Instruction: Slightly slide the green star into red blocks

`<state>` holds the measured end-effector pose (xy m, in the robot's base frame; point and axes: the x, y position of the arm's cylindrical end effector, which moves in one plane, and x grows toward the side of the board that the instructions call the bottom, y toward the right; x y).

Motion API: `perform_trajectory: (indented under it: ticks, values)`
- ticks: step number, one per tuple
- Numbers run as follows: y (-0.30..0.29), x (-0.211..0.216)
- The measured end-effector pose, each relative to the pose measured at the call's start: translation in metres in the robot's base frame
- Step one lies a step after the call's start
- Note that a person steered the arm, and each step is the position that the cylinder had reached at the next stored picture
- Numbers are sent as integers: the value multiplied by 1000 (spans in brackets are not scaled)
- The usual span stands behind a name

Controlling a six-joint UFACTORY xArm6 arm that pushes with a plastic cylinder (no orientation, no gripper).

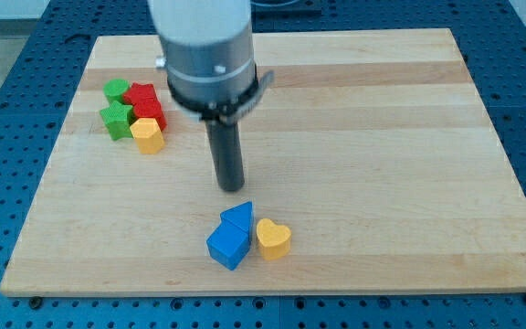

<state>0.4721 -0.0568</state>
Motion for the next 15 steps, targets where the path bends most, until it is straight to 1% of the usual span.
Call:
perform_trajectory:
  ticks: [1,2,3,4,5,6,7,8,9,10,11,12,14,15]
  values:
    - [0,-26]
    - [-1,-11]
    - [-22,17]
    - [-73,51]
    - [-108,53]
    - [-121,29]
    - [-121,-4]
    - [-131,-21]
    - [-175,-10]
    - [-204,-13]
    - [-207,-41]
    - [-190,-56]
    - [-148,-44]
    - [-148,-23]
